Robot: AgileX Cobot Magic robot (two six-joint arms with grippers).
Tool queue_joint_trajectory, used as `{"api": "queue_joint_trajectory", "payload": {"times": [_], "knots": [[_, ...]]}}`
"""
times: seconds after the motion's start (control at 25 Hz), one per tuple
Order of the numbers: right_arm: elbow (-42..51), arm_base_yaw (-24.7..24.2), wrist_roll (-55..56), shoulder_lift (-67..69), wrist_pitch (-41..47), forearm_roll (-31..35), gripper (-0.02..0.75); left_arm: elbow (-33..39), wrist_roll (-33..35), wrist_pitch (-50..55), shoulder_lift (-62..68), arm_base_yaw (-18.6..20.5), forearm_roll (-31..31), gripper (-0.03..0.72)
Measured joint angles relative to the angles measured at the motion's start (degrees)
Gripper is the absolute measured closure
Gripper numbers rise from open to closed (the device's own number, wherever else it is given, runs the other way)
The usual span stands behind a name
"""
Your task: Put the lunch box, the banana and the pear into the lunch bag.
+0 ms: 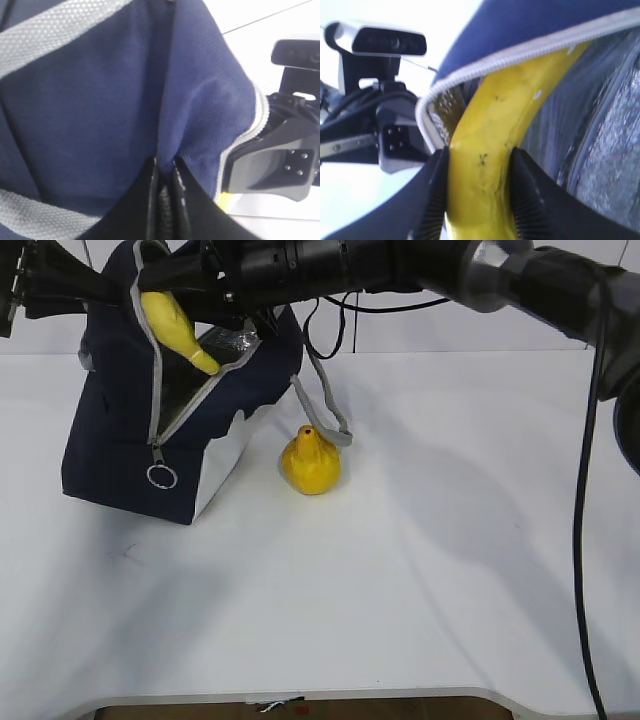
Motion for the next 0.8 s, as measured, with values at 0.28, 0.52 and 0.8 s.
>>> {"api": "queue_joint_trajectory", "payload": {"times": [0.28, 0.52, 0.8], "knots": [[0.00, 0.00, -1.06, 0.00, -3.07, 1.57, 0.422, 0.00, 0.00, -0.11, 0.00, 0.00, 0.00, 0.675], [0.00, 0.11, -3.51, 0.00, -7.62, 4.25, 0.428, 0.00, 0.00, -0.32, 0.00, 0.00, 0.31, 0.675], [-0.05, 0.19, -3.74, 1.37, -7.53, 6.40, 0.430, 0.00, 0.00, -0.58, 0.00, 0.00, 1.22, 0.675]]}}
